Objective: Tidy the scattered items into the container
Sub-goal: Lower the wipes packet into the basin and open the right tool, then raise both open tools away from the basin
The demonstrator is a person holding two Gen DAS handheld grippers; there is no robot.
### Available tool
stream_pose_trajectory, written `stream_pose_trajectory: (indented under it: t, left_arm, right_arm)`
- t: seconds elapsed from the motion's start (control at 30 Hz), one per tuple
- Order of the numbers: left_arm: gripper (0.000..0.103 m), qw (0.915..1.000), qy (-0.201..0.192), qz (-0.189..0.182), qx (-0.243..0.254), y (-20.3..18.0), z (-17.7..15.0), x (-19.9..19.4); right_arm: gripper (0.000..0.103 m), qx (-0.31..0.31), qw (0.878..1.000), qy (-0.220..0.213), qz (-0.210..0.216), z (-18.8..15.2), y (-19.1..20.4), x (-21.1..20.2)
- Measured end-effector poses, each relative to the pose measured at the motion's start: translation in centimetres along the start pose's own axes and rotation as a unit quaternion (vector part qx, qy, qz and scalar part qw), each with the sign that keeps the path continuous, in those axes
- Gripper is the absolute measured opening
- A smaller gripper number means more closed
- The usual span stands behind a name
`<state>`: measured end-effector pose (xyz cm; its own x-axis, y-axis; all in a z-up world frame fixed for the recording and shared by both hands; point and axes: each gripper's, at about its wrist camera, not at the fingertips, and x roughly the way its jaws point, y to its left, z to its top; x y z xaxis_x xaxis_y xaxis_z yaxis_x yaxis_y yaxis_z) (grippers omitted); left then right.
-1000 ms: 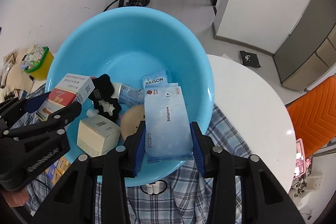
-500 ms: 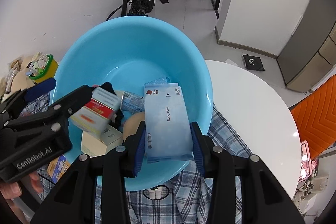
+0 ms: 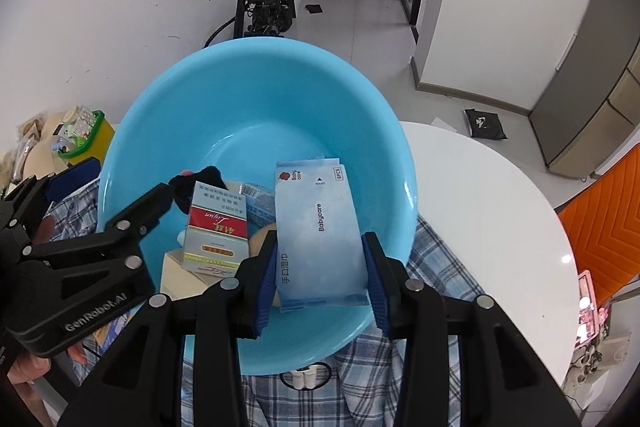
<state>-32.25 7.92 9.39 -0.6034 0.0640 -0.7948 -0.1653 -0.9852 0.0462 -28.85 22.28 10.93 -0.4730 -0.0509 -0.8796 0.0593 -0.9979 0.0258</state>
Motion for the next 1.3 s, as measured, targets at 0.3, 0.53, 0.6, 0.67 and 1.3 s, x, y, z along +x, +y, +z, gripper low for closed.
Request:
stream_pose_trajectory:
  t: [0.3, 0.53, 0.6, 0.67, 1.3]
  left_arm:
    - [0.088, 0.9999, 0.007, 0.002, -0.012, 1.4, -0.4, 0.6]
    - [0.088, 0.9999, 0.008, 0.009, 0.005, 1.7, -0.8, 1.1]
    - [0.088, 1.0000, 0.003, 0.009, 0.003, 1.8, -0.8, 1.0]
    - [0.088, 1.0000, 0.004, 0.003, -0.003, 2.0, -0.9, 1.1]
    - [0.088, 0.9984, -0.055, -0.008, 0.003, 4.4, 0.4, -4.5]
  right_arm:
    - [0.039, -0.013, 1.000, -0.001, -0.009, -0.2, 1.0, 1.0]
    - [0.081, 0.000, 0.999, -0.033, -0.001, -0.1, 0.9, 0.6]
    - [0.084, -0.001, 0.999, -0.043, -0.005, 0.0, 1.0, 0.3]
    - [0.087, -0.008, 0.999, -0.045, -0.012, 0.1, 1.2, 0.2]
    - [0.089, 0.022, 0.995, -0.099, -0.027, -0.7, 0.2, -2.5]
